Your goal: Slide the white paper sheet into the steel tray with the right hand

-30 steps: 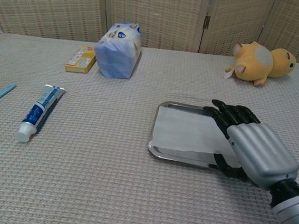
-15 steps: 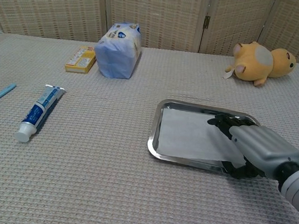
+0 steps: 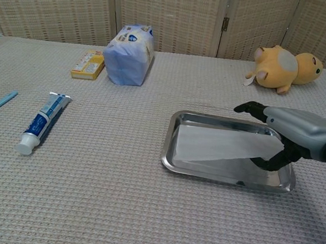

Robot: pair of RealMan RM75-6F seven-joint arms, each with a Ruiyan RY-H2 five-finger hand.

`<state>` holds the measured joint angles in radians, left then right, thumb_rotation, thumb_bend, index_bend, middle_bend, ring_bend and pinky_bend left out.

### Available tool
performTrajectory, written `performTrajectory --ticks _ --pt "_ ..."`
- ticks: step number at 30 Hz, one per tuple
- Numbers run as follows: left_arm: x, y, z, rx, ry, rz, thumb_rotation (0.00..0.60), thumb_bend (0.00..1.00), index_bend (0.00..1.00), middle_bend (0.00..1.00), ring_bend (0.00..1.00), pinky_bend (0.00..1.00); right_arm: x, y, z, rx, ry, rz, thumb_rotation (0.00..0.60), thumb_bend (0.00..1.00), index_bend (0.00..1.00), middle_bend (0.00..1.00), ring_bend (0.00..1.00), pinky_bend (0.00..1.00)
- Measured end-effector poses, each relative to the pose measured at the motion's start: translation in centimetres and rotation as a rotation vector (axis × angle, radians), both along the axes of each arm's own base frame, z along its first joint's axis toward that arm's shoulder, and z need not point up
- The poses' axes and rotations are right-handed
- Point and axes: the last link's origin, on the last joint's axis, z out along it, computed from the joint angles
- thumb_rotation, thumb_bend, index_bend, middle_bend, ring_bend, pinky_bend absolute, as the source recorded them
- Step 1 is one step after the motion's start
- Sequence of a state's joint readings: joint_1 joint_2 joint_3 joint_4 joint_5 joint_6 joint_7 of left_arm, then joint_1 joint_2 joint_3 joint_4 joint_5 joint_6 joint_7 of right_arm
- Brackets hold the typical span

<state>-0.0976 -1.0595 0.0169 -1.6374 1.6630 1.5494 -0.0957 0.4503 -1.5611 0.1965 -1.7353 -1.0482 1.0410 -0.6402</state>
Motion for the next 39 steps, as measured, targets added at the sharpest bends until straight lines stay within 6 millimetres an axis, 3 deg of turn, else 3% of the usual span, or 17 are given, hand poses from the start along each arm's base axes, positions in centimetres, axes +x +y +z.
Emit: performTrajectory --ticks 15,21,25,32,39 --pt "-0.1 0.1 0.1 -0.003 0.003 0.01 0.6 0.59 0.0 0.08 0.0 0.13 0.4 -1.4 -0.7 0.198 0.057 -0.073 0.6 0.4 0.0 0.0 0.0 0.0" --pt "-0.1 0.1 0.0 -0.006 0.008 0.008 0.6 0.59 0.0 0.08 0.0 0.13 1.7 -2.4 1.1 0.213 0.053 -0.075 0.6 0.4 0.0 0.0 0.0 0.0" --pt "-0.1 0.1 -0.1 -0.009 0.01 0.008 0.6 0.59 0.0 0.08 0.0 0.14 1.5 -2.8 1.6 0.197 0.066 -0.087 0.6 0.4 0.0 0.0 0.0 0.0" --pt "-0.1 0.2 -0.3 -0.016 0.021 0.012 0.6 0.59 0.0 0.08 0.0 0.14 0.5 -3.5 0.6 0.22 0.088 -0.109 0.6 0.4 0.0 0.0 0.0 0.0" --pt "-0.3 0.4 -0.2 -0.016 0.017 0.022 0.6 0.59 0.0 0.08 0.0 0.14 0.7 -4.4 -0.2 0.244 0.104 -0.113 0.6 0.4 0.0 0.0 0.0 0.0"
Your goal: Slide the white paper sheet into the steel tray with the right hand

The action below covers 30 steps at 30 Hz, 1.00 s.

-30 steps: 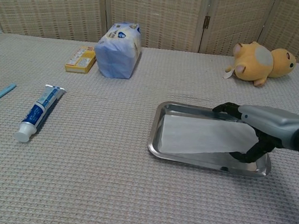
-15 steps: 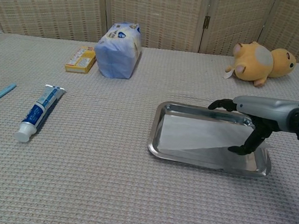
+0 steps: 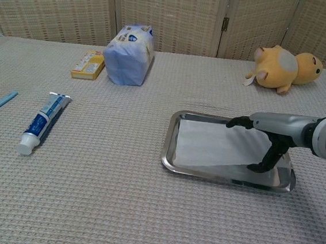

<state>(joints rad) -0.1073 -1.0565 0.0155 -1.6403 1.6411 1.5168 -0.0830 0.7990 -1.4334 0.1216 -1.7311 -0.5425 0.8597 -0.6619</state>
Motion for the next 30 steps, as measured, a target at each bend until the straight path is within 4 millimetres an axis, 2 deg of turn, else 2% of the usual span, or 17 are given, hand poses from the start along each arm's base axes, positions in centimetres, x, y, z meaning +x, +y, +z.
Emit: performTrajectory --ticks 11,16,20,30 --pt "0.2 -0.2 0.1 -0.013 -0.008 -0.018 0.6 0.59 0.0 0.08 0.0 0.14 1.3 0.4 -0.3 0.109 -0.002 -0.027 0.6 0.4 0.0 0.0 0.0 0.0" --pt "0.4 -0.5 0.2 -0.023 -0.021 -0.043 0.6 0.59 0.0 0.08 0.0 0.15 2.3 -0.1 -0.4 0.136 0.02 -0.001 0.6 0.4 0.0 0.0 0.0 0.0" --pt "0.2 -0.5 0.3 -0.023 -0.023 -0.035 0.6 0.59 0.0 0.08 0.0 0.15 2.6 -0.2 -0.2 0.138 0.033 0.004 0.6 0.35 0.0 0.0 0.0 0.0" --pt "0.3 -0.4 0.1 -0.027 -0.016 -0.03 0.6 0.59 0.0 0.08 0.0 0.15 2.7 -0.4 0.7 0.147 0.035 -0.004 0.6 0.32 0.0 0.0 0.0 0.0"
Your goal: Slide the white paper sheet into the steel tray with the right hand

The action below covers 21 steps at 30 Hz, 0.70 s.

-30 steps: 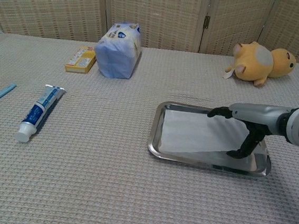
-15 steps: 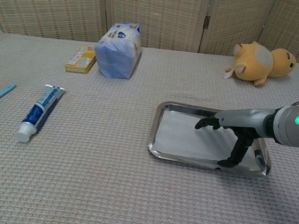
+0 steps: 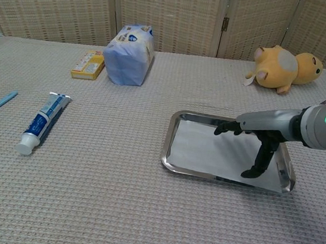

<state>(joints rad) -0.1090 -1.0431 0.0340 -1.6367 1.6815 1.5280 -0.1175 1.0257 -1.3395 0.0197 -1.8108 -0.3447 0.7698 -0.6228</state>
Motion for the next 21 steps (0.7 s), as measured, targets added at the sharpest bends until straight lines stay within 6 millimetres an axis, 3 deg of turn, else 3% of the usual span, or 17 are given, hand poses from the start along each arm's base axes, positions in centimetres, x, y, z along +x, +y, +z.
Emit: performTrajectory --ticks 8,17,18,20,21 --pt "0.0 0.1 0.1 0.006 -0.006 0.002 0.6 0.59 0.0 0.08 0.0 0.15 0.0 0.1 1.3 -0.033 -0.037 0.029 0.6 0.32 0.0 0.0 0.0 0.0" --pt "0.0 0.2 0.0 0.011 -0.009 0.0 0.6 0.59 0.0 0.08 0.0 0.15 -0.5 2.8 3.1 -0.024 -0.202 0.078 0.6 0.31 0.0 0.0 0.0 0.0" --pt "-0.1 0.2 0.0 0.013 -0.009 0.002 0.6 0.59 0.0 0.08 0.0 0.15 -0.7 3.1 3.5 -0.029 -0.199 0.104 0.6 0.31 0.0 0.02 0.0 0.0" --pt "-0.1 0.2 0.0 0.014 -0.007 0.002 0.6 0.59 0.0 0.08 0.0 0.15 -1.2 3.6 4.0 -0.045 -0.185 0.151 0.6 0.32 0.0 0.18 0.09 0.07" --pt "-0.1 0.3 0.0 0.013 -0.007 0.002 0.6 0.59 0.0 0.08 0.0 0.16 -1.5 3.9 4.4 -0.063 -0.169 0.188 0.6 0.34 0.0 0.36 0.25 0.24"
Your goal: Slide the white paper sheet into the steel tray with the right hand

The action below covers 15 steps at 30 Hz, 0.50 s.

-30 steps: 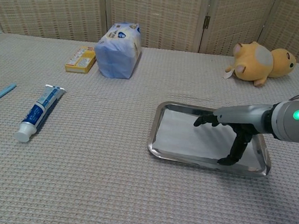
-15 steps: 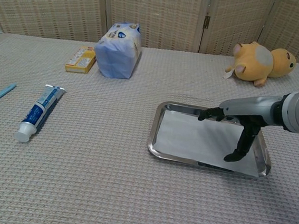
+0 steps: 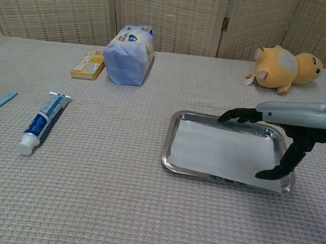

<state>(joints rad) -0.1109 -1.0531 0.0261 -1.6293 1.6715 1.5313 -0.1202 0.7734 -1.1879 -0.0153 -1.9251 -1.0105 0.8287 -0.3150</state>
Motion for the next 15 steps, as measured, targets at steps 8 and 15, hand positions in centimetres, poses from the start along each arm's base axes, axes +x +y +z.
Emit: performTrajectory --ticks 8,15 --pt "0.0 0.0 -0.2 -0.018 -0.016 0.009 0.6 0.59 0.0 0.11 0.04 0.18 -1.7 2.0 1.7 -0.076 0.185 0.137 0.6 0.41 0.0 0.97 0.92 0.91" --pt "0.1 0.0 0.2 0.006 -0.033 0.0 0.6 0.59 0.0 0.11 0.03 0.2 -2.8 2.9 1.8 0.018 0.25 -0.008 0.6 0.43 0.0 1.0 1.0 0.98"
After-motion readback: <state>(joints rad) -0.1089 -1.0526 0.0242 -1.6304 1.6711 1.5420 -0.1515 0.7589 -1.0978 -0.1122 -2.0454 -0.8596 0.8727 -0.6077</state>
